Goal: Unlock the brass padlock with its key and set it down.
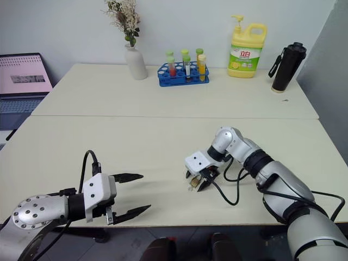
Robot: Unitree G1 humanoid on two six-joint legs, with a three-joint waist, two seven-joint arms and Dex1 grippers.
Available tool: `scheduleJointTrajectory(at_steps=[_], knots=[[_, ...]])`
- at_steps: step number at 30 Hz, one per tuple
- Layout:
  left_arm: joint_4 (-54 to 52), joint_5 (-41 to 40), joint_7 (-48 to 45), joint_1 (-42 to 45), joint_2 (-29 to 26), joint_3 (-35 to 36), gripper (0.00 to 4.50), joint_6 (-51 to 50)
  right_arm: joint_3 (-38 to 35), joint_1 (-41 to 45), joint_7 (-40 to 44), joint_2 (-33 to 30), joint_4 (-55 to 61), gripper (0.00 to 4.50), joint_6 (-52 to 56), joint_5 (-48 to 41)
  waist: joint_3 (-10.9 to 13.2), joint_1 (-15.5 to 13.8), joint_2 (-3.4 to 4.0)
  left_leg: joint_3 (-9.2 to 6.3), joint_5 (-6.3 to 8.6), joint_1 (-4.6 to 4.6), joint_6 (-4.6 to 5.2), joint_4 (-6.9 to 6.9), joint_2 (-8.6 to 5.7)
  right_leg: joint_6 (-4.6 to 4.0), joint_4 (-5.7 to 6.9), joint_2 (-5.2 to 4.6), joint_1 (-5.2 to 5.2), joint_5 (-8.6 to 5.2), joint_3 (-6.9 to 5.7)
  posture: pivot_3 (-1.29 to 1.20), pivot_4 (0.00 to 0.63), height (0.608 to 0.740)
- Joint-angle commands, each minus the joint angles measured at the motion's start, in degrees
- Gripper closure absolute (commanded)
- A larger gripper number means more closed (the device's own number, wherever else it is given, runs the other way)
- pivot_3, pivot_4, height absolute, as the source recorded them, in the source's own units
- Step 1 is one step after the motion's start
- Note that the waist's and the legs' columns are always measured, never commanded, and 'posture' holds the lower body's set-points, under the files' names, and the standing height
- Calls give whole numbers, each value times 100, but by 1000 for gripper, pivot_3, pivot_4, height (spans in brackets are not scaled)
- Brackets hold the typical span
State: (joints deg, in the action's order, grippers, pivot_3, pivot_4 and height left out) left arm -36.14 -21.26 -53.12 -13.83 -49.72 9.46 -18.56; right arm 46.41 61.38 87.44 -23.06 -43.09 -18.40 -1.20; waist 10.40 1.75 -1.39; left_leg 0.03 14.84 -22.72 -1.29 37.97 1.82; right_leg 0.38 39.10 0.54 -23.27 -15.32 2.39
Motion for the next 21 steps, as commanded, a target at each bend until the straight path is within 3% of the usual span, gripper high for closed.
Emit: scheduleJointTrajectory(at_steps=[1, 3, 8, 15, 21], knots=[[-159, 11, 33, 40, -20, 49, 0, 8, 66, 113, 506, 18, -218, 3024, -151, 161, 0, 1, 0, 0, 0, 1, 0, 0, 0, 0, 1, 0, 0, 0, 0, 0, 150, 740], [-166, 16, 39, 45, -19, 39, 0, 0, 69, 120, 506, 25, -262, 3599, -186, 174, 0, 3, 0, 0, 0, 1, 0, 0, 1, 0, 1, 0, 1, 0, 0, 0, 150, 740], [-158, 25, 69, 54, 12, 12, 0, 2, 80, 30, 506, -56, 32, 3588, -142, 58, 0, 1, 0, 0, 0, 3, 0, 0, 1, 0, 2, 0, 3, 0, 0, 0, 150, 740], [-12, 54, 160, 199, 114, -65, 0, 14, -612, -196, 221, -250, 642, 3588, 88, 43, 0, -10, 1, -2, 0, -2, 0, 0, -1, 0, 0, -2, 2, 0, -1, 0, 150, 740], [143, 117, 218, 507, 279, -317, 0, 38, -1781, -1240, -656, -1061, 2901, 3588, 1801, -297, 0, -41, 1, -12, 0, -10, 0, 0, -7, 0, 0, -8, 1, 0, -6, 0, 150, 740]])
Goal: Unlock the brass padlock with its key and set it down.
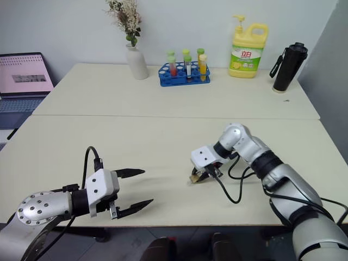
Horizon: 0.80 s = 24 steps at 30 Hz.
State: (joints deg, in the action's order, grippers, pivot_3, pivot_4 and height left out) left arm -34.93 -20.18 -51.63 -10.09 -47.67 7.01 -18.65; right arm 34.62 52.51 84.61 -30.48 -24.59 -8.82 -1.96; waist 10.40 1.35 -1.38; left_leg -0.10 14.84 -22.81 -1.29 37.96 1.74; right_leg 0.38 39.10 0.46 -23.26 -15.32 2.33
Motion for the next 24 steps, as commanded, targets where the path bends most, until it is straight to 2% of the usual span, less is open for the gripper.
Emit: scheduleJointTrajectory(at_steps=[1, 4, 8, 12, 18, 19, 21, 24], knots=[[52, 22, 79, 202, 111, -125, 0, 47, -803, -597, -577, -499, 1365, 3588, 1096, -188, 0, -8, 0, 1, 0, 0, 0, 0, -2, 0, 0, -1, 0, 0, 1, 0, 150, 740], [157, 9, 103, 425, 252, -318, 0, 18, -1421, -1470, -1302, -1012, 2150, 3588, 2013, -66, 0, -44, 0, 0, 0, -2, 0, 0, -5, 1, -3, -3, 1, 0, 1, 0, 150, 740], [359, 80, -31, 670, 300, -593, 0, 114, -1813, -2321, -2171, -1100, 2807, 3588, 2840, 110, -1, -32, -1, 9, 0, -1, 0, 0, -6, 3, -4, -1, 0, -1, 7, 0, 150, 740], [674, 157, -128, 1064, 328, -777, 0, 212, -1945, -2642, -2615, -1005, 2991, 3588, 3185, 179, -1, 60, -1, 10, 0, 4, 0, -1, 3, 17, 1, 23, -1, -9, 17, 0, 150, 740], [907, 214, -243, 1329, 361, -960, 0, 328, -1956, -2761, -2760, -1138, 2956, 3588, 3320, 313, -1, 44, -1, 9, 0, 0, 0, 0, 3, 25, -3, 32, -2, -13, 17, 0, 150, 740], [928, 223, -246, 1348, 368, -976, 0, 334, -1950, -2790, -2736, -1160, 2972, 2856, 3333, 298, -1, 41, -1, 10, 0, 0, 0, 0, 1, 23, -4, 31, -1, -11, 18, 0, 150, 740], [951, 232, -275, 1367, 379, -1007, 0, 347, -1954, -2860, -2717, -1202, 3037, 2291, 3365, 261, -1, 37, -1, 10, 0, -1, 0, 1, -1, 23, -5, 31, -1, -11, 18, 0, 150, 740], [967, 233, -323, 1379, 399, -1047, 0, 356, -2050, -2923, -2811, -1196, 3149, 1204, 3457, 235, -1, 36, -1, 9, 0, -2, 0, 0, -2, 26, -6, 30, 0, -12, 18, 0, 150, 740]])
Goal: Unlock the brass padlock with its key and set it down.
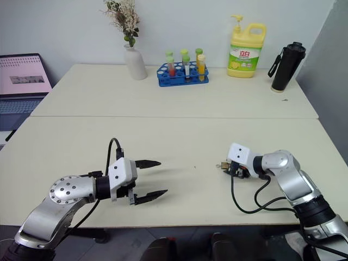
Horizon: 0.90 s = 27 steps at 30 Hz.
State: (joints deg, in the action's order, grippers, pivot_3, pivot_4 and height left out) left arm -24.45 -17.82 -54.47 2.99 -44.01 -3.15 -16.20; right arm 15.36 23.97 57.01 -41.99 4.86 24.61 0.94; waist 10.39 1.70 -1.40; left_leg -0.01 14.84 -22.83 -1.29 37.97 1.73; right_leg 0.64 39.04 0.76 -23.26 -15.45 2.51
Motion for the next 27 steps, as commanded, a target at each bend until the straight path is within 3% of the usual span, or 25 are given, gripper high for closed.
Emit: scheduleJointTrajectory(at_steps=[1, 6, 15, 19, 27], knots=[[-60, 11, -46, 85, 39, -43, 0, 122, -222, -92, -79, -40, 284, 824, 171, -112, 0, -1, 0, 0, 0, 0, 0, 0, 0, 0, 0, 0, 0, 0, 0, 0, 150, 740], [22, -1, -58, 166, 58, -34, 0, 125, -697, -279, 162, -145, 632, 824, 601, -718, 0, -2, 0, -3, 0, -1, 0, 0, 1, 0, 1, 0, 0, 0, 0, 0, 150, 740], [70, -14, -55, 263, 78, -72, 0, 117, -440, 177, 558, 50, -289, 824, 275, -885, 1, 14, 0, 3, 0, 4, 0, 0, 5, 2, 2, 2, 0, 1, 0, 0, 150, 740], [21, -28, -57, 201, 53, -46, 0, 109, -200, 551, 679, 203, -1063, 824, -553, -603, 1, 15, 0, 3, 0, 3, 0, 0, 4, 2, 1, 3, 0, 1, -1, 0, 150, 740], [-167, -202, -129, 55, 2, 64, 0, 28, -26, 790, 915, 356, -1770, 824, -1035, -487, 1, 8, 0, 3, 0, 0, 0, 0, 1, -14, 0, 1, 0, 10, 0, 0, 150, 740]])
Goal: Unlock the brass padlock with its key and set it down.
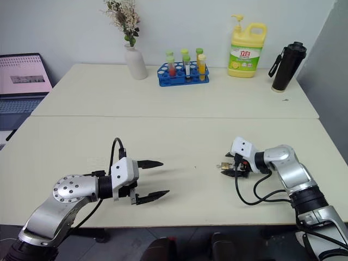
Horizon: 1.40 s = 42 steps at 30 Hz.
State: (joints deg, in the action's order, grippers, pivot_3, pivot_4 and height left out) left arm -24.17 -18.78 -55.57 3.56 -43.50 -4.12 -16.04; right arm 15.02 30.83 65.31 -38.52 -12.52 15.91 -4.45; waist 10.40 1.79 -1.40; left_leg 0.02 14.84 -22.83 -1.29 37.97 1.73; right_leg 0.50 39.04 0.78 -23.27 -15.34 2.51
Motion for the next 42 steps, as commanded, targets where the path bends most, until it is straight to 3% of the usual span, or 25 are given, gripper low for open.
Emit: scheduleJointTrajectory(at_steps=[1, 4, 7, 13, 25, 30, 36, 42], knots=[[-200, -115, -30, -5, -52, 164, 0, 4, 17, 108, 98, 13, -70, 824, -197, 71, 0, 0, 0, -1, 0, 0, 0, 0, 1, 0, 0, 0, 0, 0, 0, 0, 150, 740], [-252, -227, -116, 0, -72, 149, 0, -63, 12, 68, 222, -3, -137, 824, -217, 61, 0, 1, 0, -2, 0, 2, 0, 0, 2, 1, 2, 0, 0, -1, -1, 0, 150, 740], [-203, -223, -137, 54, -68, 140, 0, -50, 30, 17, 260, -27, -181, 1430, -267, 113, 0, -1, 0, -2, 0, 2, 0, 0, 2, 1, 2, 0, 0, 0, -1, 0, 150, 740], [-167, -182, -162, 84, -56, 129, 0, -14, 62, -18, 250, -40, -245, 3571, -362, 239, 0, -1, 0, 0, 0, 3, 0, 2, 2, 3, 2, 0, 1, 0, -1, 0, 150, 740], [-22, -285, 260, 106, 261, 265, 0, -228, -338, -89, -613, 190, 178, 3578, -877, 256, 0, -3, 0, -1, 0, 2, 0, 5, 2, 7, 3, 0, 3, 3, 0, 0, 150, 740], [269, -574, 464, 564, 576, 383, 0, -585, -701, -664, -1174, 286, 1546, 3578, -760, 146, 0, -28, 0, -10, 0, -3, 0, 3, 3, 6, 3, 0, 2, 3, -4, 0, 150, 740], [836, -948, 140, 1546, 689, 265, 0, -1053, -452, -1011, -2150, 71, 2433, 3578, -1936, 1558, 0, -24, 0, -5, -1, -2, -1, 7, -6, 27, 3, 4, 2, -4, -5, 0, 150, 740], [1420, -1009, -72, 2282, 888, 156, 0, -1236, -363, -917, -3475, -231, 2442, 3578, -3579, 3184, 0, -21, -1, 5, -1, -3, -2, 7, -8, 28, 3, 8, -1, -4, -3, 0, 150, 740]])
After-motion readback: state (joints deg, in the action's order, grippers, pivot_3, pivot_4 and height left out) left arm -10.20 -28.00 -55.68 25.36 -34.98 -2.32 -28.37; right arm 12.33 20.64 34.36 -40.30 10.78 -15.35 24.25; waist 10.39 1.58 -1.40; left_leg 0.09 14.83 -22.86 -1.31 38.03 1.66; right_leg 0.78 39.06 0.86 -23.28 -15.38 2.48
